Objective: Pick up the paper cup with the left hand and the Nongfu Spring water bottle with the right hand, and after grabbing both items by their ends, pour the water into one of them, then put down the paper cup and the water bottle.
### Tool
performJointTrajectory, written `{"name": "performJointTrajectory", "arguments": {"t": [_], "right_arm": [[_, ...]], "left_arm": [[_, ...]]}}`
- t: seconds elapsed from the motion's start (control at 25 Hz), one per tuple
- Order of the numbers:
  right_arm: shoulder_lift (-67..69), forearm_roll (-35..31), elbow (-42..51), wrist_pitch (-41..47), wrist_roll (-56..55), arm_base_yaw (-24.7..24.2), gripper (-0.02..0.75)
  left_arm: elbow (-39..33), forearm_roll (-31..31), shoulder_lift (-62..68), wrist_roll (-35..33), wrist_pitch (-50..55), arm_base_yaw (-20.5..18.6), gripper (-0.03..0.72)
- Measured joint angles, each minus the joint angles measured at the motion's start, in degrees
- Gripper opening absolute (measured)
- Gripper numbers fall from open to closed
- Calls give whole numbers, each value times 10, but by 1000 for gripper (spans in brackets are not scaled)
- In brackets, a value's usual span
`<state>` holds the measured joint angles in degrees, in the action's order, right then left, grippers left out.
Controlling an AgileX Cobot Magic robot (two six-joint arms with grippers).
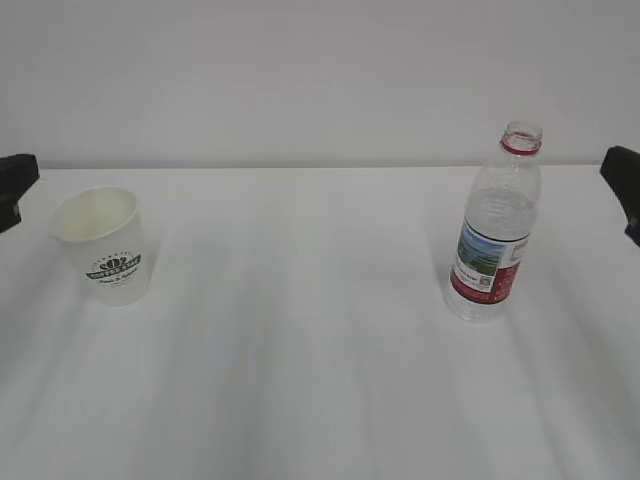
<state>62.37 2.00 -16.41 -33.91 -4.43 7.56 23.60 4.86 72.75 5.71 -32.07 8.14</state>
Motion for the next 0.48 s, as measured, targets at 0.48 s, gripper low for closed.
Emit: {"name": "performJointTrajectory", "arguments": {"t": [0.48], "right_arm": [[0,4,68,-74,-11,0,556]], "left_arm": [[-87,1,5,1,-124,0,444]]}}
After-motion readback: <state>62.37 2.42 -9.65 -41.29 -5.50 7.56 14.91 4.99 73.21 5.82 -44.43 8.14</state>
